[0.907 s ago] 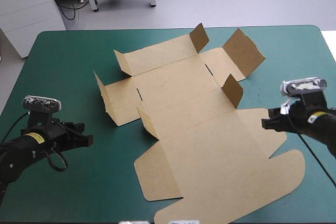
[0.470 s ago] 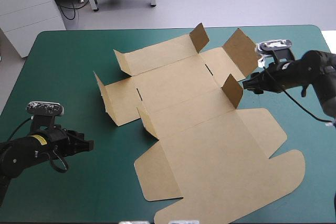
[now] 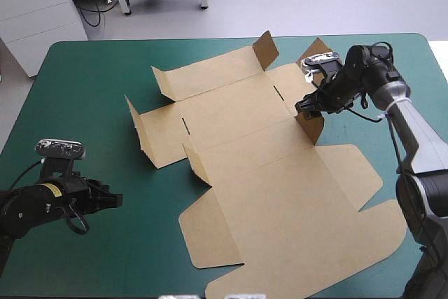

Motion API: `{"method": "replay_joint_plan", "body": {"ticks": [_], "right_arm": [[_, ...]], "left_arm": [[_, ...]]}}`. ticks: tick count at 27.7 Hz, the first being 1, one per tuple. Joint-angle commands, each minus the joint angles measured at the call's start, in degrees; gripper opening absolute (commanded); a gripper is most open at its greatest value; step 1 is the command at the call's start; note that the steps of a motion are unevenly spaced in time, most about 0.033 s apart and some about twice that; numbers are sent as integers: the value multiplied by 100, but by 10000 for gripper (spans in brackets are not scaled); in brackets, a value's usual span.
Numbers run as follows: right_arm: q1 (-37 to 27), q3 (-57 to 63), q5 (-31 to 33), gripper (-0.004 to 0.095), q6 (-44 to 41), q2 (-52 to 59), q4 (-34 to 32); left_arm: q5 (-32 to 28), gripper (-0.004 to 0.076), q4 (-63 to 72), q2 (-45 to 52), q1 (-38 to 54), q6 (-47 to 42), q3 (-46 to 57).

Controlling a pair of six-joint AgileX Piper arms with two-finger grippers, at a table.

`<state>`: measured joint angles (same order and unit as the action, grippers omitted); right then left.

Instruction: Fold the box

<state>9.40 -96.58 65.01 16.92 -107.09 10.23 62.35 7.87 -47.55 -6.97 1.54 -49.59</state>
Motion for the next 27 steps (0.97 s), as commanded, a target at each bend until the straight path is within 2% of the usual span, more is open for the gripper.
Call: {"method": "replay_joint_plan", "body": {"ticks": [1, 3, 6, 9, 12, 13, 16, 21, 26, 27], "right_arm": [[-9, -392, 146, 579, 8, -83, 5], [-9, -463, 185, 563, 8, -205, 16], [-9, -505, 185, 480, 8, -349, 28], [-9, -505, 162, 285, 8, -358, 28], [-9, -508, 162, 21, 37, -358, 28], [-9, -508, 162, -19, 49, -358, 28], [-9, -545, 194, -14, 49, -358, 17], [0, -792, 604, -14, 1103, -358, 17], [71, -1005, 633, -19, 1758, -358, 55], [180, -1014, 621, -23, 2122, -358, 68]], "left_arm": [[-156, 218, -10, 7, -12, -27, -185], [-156, 218, -10, 7, -12, -27, -185], [-145, 218, -10, 7, -12, -27, -185], [-145, 218, -10, 7, -12, -27, -185], [-145, 218, -10, 7, -12, -27, -185], [-145, 218, -10, 7, -12, -27, -185], [-145, 218, -10, 7, -12, -27, -185], [-140, 218, -10, 7, -12, -27, -185], [-103, 218, -10, 7, -12, -27, -185], [-78, 218, -22, 7, -12, -27, -185]]}}
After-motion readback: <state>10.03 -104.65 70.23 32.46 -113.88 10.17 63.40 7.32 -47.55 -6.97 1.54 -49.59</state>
